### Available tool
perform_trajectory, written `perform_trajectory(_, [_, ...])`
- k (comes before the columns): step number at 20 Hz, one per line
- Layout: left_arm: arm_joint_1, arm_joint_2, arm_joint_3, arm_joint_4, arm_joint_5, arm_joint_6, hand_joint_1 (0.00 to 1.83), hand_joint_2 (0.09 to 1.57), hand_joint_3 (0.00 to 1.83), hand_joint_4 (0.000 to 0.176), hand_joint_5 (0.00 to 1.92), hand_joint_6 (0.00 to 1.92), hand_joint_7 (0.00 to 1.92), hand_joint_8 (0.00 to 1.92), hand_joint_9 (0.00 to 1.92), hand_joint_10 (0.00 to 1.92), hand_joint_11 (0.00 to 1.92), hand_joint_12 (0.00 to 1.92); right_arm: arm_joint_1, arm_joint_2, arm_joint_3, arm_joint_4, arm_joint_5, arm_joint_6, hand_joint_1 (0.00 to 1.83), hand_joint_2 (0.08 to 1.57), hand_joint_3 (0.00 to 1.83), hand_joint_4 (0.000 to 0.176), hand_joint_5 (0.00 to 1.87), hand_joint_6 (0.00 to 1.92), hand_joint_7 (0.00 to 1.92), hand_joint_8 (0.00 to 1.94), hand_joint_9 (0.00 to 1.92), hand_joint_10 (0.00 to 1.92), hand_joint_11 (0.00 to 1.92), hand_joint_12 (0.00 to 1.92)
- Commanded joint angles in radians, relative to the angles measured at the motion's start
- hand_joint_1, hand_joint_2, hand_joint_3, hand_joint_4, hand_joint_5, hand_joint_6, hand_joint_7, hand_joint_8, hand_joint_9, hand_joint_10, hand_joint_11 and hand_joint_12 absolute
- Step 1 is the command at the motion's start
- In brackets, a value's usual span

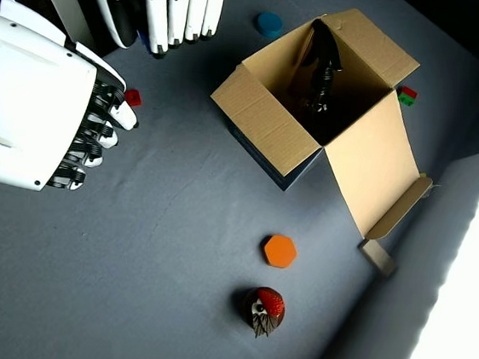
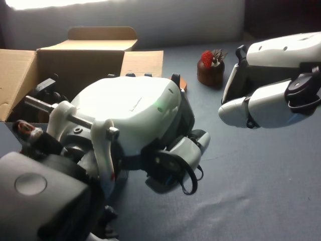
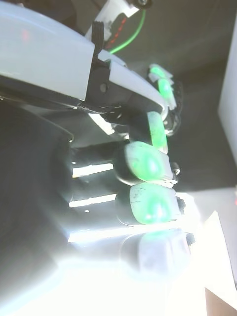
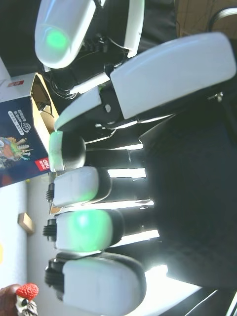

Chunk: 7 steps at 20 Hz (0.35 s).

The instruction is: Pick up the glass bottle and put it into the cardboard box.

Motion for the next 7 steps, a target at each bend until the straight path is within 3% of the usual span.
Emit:
perform_trajectory(1, [-0.007, 0.002, 0.004, 0.092, -0.018, -0.009, 0.66, 1.48, 0.00, 0.176, 1.24, 1.92, 1.32, 1.92, 1.31, 1.92, 1.32, 1.92, 0.010, 0.007, -0.006, -0.018, 0.083, 0.003, 0.68, 1.48, 0.06, 0.176, 1.24, 1.91, 1.34, 1.93, 1.40, 1.92, 1.48, 1.92])
perform_trajectory(7, [-0.024, 0.002, 0.022, 0.092, -0.021, -0.011, 0.66, 1.48, 0.00, 0.176, 1.24, 1.92, 1.33, 1.92, 1.31, 1.92, 1.32, 1.92, 0.007, 0.009, -0.008, -0.018, 0.104, -0.007, 0.69, 1.47, 0.06, 0.176, 1.24, 1.92, 1.34, 1.94, 1.41, 1.92, 1.49, 1.92])
